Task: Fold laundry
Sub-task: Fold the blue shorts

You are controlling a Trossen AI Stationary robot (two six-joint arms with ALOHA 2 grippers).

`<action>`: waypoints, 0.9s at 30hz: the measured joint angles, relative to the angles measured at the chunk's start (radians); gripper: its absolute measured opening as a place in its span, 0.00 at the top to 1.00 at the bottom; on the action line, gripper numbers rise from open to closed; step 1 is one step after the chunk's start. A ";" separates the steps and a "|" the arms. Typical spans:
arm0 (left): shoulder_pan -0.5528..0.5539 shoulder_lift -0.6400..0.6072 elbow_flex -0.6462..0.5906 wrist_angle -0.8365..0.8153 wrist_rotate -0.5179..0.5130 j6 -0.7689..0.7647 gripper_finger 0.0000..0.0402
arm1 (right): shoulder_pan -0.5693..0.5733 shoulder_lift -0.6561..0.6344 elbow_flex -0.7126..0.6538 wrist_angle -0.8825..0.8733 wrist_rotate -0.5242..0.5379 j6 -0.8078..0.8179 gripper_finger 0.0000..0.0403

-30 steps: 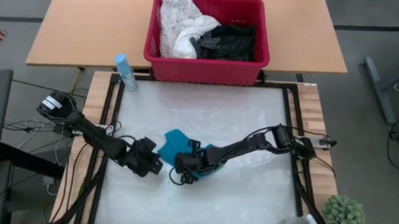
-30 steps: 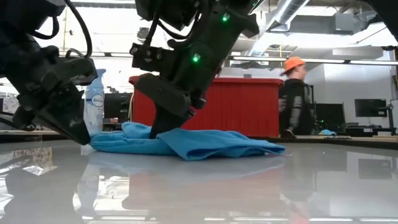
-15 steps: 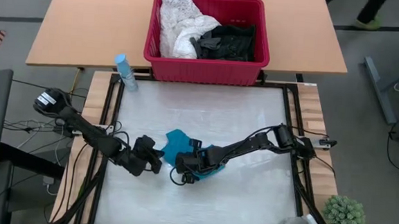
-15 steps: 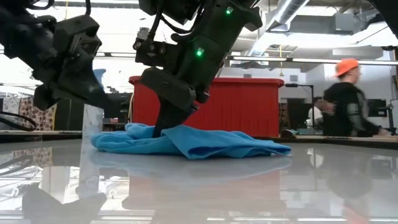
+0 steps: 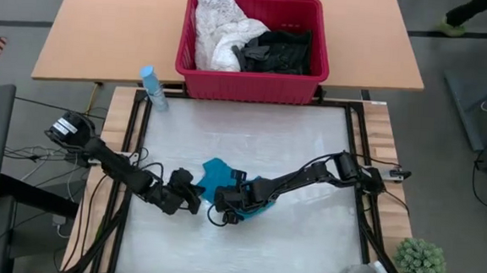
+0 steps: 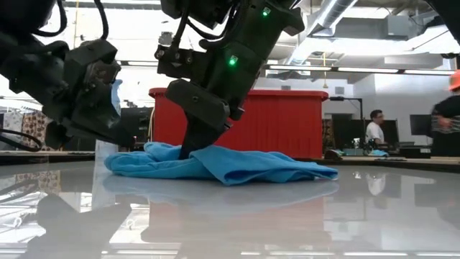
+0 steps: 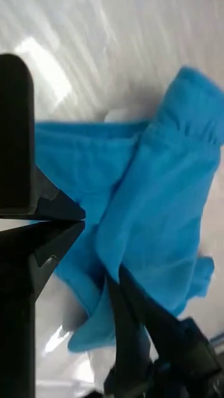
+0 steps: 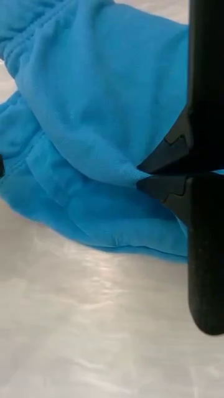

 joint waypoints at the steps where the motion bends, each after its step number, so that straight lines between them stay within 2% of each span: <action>1: 0.001 0.006 0.000 -0.003 -0.007 0.003 1.00 | 0.000 0.000 0.000 0.000 -0.003 0.000 0.96; 8: 0.043 0.090 -0.005 -0.007 -0.005 -0.019 1.00 | 0.000 0.000 0.000 -0.004 -0.005 -0.001 0.96; 17: 0.061 0.207 -0.004 0.121 0.038 -0.029 1.00 | 0.000 -0.039 0.020 -0.091 0.018 -0.049 0.96; 27: 0.068 0.202 -0.004 0.118 0.054 -0.036 1.00 | 0.064 -0.057 0.071 -0.192 0.013 -0.148 0.95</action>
